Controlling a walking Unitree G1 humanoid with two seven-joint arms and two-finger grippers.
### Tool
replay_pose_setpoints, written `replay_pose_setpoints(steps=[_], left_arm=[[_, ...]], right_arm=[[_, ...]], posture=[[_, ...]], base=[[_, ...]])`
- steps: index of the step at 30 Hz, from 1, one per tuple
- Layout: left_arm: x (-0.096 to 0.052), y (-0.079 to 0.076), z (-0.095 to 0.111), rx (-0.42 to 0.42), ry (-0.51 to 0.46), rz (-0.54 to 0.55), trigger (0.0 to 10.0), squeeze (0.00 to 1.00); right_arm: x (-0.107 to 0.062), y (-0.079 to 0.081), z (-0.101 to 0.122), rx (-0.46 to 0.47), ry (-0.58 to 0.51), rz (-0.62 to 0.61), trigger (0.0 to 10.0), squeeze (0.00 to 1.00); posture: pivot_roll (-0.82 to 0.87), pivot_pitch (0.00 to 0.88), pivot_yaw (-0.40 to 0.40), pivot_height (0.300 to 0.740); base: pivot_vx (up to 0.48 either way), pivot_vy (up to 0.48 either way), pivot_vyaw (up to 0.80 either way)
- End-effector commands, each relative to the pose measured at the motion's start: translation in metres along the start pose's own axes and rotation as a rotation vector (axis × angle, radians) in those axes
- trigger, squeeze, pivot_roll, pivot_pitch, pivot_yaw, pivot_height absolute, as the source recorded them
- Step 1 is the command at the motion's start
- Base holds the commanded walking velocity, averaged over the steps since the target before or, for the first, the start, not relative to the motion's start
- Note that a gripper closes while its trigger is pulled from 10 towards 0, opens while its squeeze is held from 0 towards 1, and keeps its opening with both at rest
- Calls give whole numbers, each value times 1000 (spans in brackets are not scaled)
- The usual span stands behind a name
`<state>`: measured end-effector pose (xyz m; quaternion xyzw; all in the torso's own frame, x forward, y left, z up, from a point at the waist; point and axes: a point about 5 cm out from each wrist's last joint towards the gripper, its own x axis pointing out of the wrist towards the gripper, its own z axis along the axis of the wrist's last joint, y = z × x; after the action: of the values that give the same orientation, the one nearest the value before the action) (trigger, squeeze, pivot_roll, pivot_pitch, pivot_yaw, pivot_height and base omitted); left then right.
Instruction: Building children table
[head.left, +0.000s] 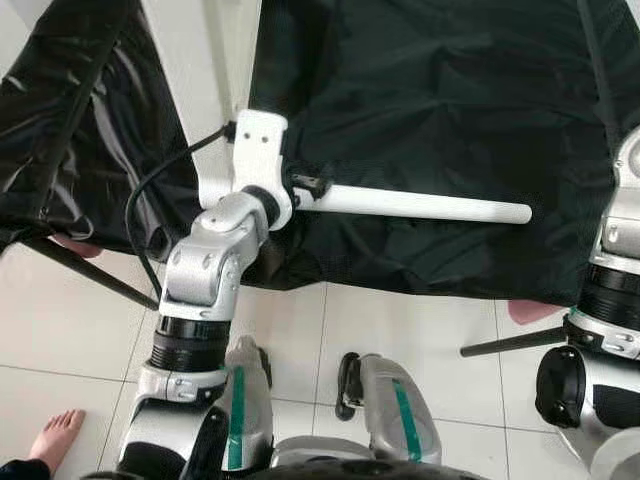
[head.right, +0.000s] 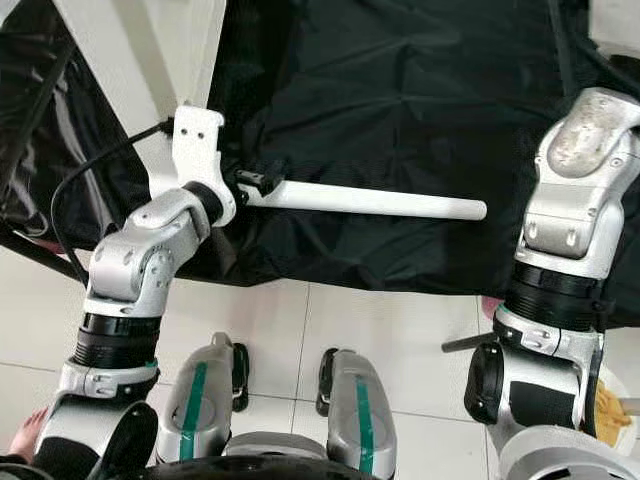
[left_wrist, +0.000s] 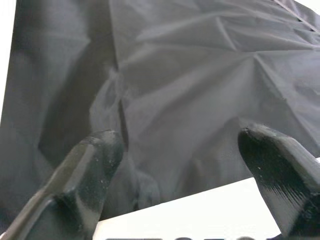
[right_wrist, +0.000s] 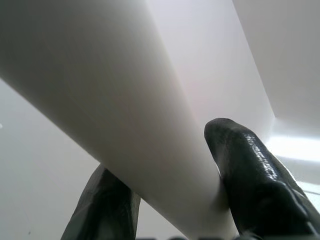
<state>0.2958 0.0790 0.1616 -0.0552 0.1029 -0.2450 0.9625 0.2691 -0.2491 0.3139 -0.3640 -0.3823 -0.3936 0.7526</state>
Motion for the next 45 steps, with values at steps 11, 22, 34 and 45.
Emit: replay_pose_setpoints(steps=[11, 22, 34, 45], left_arm=[[-25, 102, 40, 159, 0, 342, 10000, 0], [-32, 130, 104, 256, -165, 504, 10000, 0], [-41, 119, 183, 357, -362, 543, 10000, 0], [-51, 104, 219, 404, -465, 509, 10000, 0]], right_arm=[[-17, -50, -64, 145, 420, -215, 0, 0], [-48, -36, -80, 246, 594, -160, 0, 0], [-88, 4, -89, 438, 835, -8, 0, 0], [-107, 21, -81, 466, 870, 87, 0, 0]], posture=[[59, 108, 50, 740], [65, 95, 50, 740], [74, 92, 52, 740], [82, 94, 51, 740]], base=[[0, 0, 0], [0, 0, 0], [0, 0, 0], [0, 0, 0]])
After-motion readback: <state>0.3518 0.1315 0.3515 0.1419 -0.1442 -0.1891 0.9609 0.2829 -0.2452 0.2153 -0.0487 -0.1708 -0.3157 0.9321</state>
